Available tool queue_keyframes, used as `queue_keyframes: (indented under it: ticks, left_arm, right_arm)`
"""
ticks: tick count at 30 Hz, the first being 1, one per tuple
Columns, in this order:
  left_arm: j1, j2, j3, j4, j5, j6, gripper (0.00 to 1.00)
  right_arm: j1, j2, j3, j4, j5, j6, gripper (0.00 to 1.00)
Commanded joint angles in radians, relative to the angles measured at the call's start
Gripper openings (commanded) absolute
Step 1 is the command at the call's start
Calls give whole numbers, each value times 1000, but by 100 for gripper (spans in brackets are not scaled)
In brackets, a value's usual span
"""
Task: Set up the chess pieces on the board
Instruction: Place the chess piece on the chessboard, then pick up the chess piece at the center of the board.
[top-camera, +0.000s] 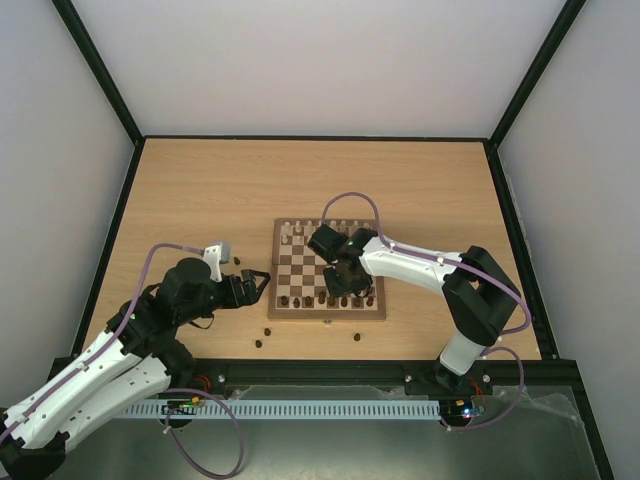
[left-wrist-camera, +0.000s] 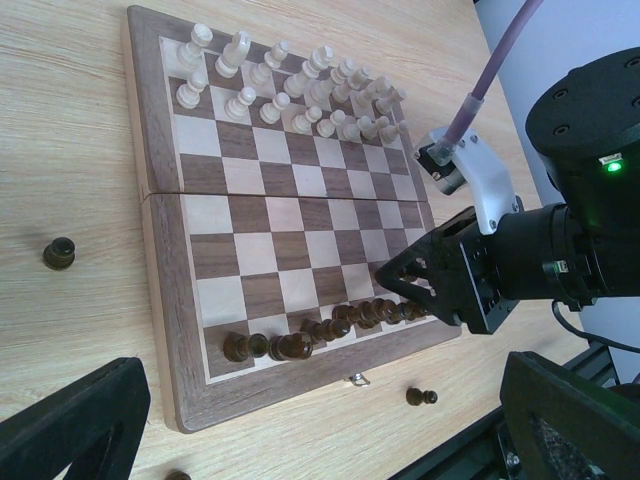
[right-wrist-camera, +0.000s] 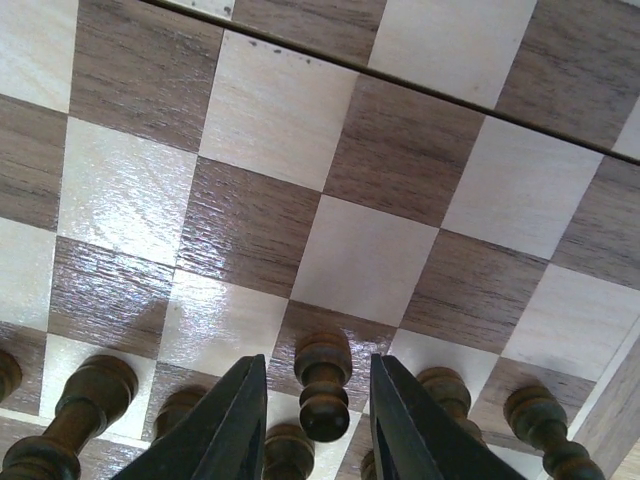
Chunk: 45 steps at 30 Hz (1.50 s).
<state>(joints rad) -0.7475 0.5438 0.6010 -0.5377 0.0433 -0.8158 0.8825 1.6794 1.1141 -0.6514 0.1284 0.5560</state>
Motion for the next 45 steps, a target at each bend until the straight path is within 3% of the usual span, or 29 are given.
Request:
queue_keyframes:
  ticks: [1,8,11,14,28,39,45]
  left_arm:
    - [5,4,1,2,-5,-2,99]
    - [5,13,12,4,-5,3,99]
    - [5,14,32,-4,-13,12,99]
    - [5,23,57,-14,-19,23,99]
    - [5,124,168,-88,-6,82,99]
    - [5,91,130,-39,-25,40,99]
    - [5,110,122,-22,-19,49,99]
  right_arm:
    - [-6,-24,12,-54,25,-5,32]
    - [-5,-202,64,-133,94,-2,60]
    - [-7,-326,81,-168,105,-1,76]
    - [-7,-436,88,-206,108,7,99]
    - [-7,-845,-207,-192,-66,127,99]
    - [4,-890,-364,-165,-179,167,100]
    - [104,-883,-415,-140,-146,249,100]
